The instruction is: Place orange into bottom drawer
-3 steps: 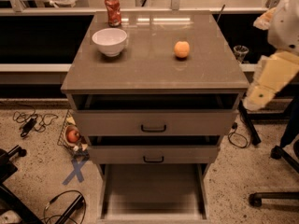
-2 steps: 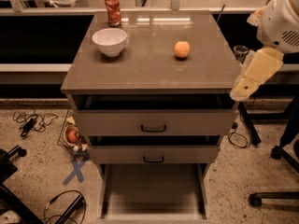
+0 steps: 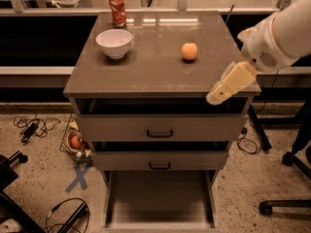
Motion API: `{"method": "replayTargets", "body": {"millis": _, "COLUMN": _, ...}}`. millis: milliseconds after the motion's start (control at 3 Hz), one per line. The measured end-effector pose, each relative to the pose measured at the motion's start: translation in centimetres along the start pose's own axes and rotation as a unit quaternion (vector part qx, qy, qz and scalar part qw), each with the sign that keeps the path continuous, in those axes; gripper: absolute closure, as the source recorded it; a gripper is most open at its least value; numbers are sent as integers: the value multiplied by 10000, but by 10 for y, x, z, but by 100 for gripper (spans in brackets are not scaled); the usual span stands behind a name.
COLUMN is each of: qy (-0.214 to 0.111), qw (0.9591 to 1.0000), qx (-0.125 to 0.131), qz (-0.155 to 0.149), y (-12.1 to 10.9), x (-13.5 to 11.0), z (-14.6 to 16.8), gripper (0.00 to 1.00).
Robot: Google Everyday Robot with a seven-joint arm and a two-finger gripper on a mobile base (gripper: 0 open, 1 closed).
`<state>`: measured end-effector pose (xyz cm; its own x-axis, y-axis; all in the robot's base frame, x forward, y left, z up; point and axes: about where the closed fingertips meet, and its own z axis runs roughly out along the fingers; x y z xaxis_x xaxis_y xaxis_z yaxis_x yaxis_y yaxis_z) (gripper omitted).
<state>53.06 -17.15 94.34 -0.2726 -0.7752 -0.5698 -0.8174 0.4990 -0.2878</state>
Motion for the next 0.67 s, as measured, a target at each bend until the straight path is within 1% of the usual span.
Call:
{"method": "replayTargets", "body": {"millis": 333, "qy": -842, "qw": 9947, "qx": -207, "qz": 559, "y": 23, "x": -10, "z": 44, "gripper": 0}}
{"method": "replayTargets", "body": {"millis": 667, "qy": -1554, "qw": 9829, "qx": -180, "qz": 970, "y": 26, "x": -17, "z": 79, "gripper": 0}}
